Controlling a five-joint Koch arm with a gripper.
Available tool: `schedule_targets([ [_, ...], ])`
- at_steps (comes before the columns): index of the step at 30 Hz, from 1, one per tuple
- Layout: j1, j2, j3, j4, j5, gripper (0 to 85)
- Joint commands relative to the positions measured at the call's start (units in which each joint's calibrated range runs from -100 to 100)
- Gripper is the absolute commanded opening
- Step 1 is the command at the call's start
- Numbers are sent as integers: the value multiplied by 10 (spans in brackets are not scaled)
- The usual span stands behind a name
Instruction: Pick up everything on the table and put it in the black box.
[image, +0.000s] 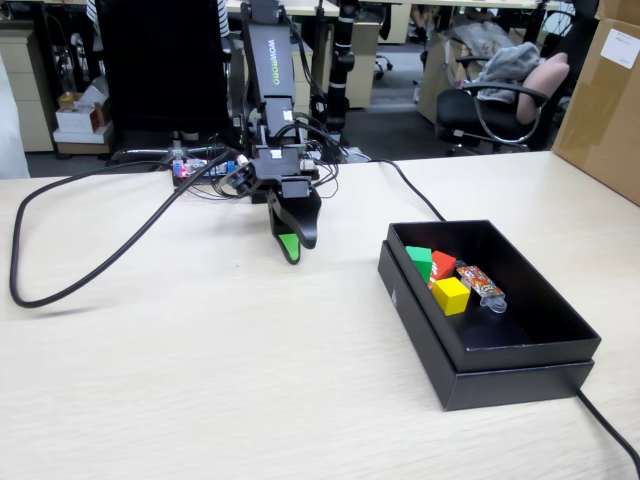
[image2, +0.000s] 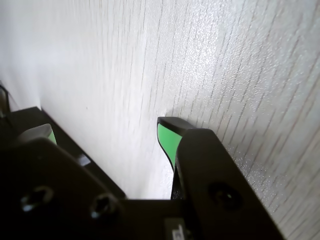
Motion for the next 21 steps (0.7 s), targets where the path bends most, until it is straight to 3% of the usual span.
schedule_targets([
  [1, 0, 1, 2, 0, 9, 418],
  [6, 3, 2, -8, 0, 32, 428],
  [21, -3, 4, -20, 2, 37, 491],
])
